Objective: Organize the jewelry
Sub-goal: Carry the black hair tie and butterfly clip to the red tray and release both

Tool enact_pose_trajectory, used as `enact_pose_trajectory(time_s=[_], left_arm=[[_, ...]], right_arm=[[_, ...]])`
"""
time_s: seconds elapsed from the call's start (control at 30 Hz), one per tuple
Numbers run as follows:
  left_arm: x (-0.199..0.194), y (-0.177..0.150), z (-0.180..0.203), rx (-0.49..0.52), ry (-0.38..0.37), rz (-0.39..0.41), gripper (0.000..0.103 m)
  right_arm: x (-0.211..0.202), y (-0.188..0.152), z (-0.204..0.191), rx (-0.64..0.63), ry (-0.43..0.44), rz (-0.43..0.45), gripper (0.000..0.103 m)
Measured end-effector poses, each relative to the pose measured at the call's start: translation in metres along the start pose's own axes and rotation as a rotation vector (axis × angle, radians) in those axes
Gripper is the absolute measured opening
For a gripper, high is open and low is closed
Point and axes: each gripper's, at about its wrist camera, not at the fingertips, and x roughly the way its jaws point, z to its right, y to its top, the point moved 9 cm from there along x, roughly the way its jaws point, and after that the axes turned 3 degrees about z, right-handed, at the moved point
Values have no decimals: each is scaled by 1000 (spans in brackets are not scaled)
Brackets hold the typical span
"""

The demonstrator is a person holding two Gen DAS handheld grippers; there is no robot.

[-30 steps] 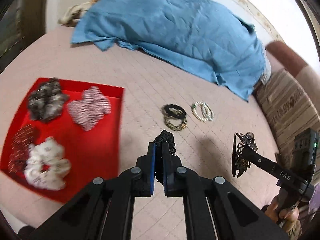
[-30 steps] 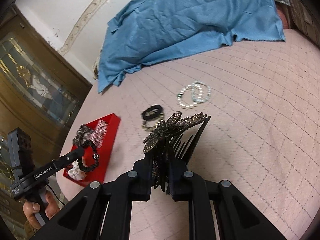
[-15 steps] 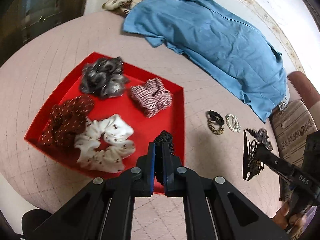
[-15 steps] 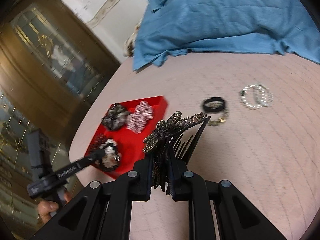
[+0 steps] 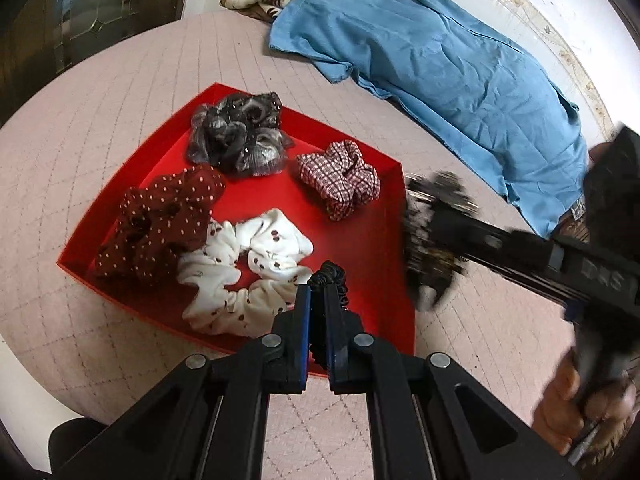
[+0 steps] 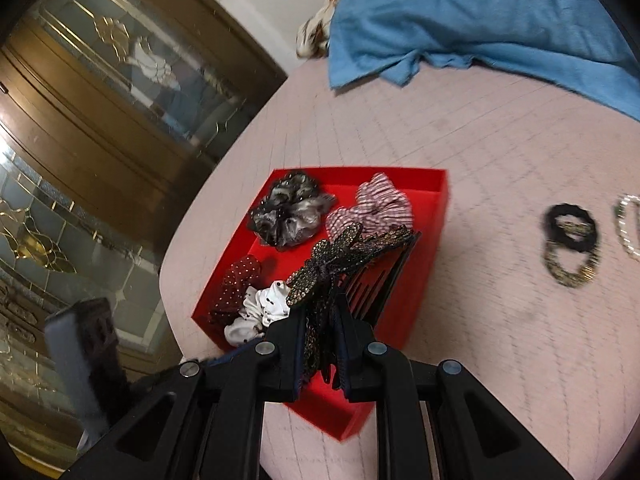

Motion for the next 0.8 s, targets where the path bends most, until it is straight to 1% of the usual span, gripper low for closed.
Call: enact_pose_trajectory(time_s=[0.1,0.27,0.4,0.43,0.53,0.6,0.67,0.73,0.8], left_arm=[[2,-1,-3,-8,-9,-4,6],[3,-2,-7,-23,-22,-12,7],[2,-2,-5,-25,-32,-16,7],[0,-1,-4,-22,-34,-14,10],[-4,1,0,-9,-35,-2,12],[-9,3,4,7,-29,13,17],[-14,5,7,17,-19,30,30],[-20,8,9,25,-9,46,35],[-25,10,12,33,-2,58,36]], right_arm=[[24,-1,1,-17,-12,-39,15],[44,-4,13,-7,-45,-78,15],[47,-7,21,0,-62,-86,17],[45,-7,21,2,-63,-83,17],[39,-5,20,9,-65,-74,19],[35,-4,17,1,-63,-67,23],[29,-4,13,-8,-63,-60,30],[25,-3,10,-12,-58,-52,34],[14,-3,7,-16,-54,-34,37]])
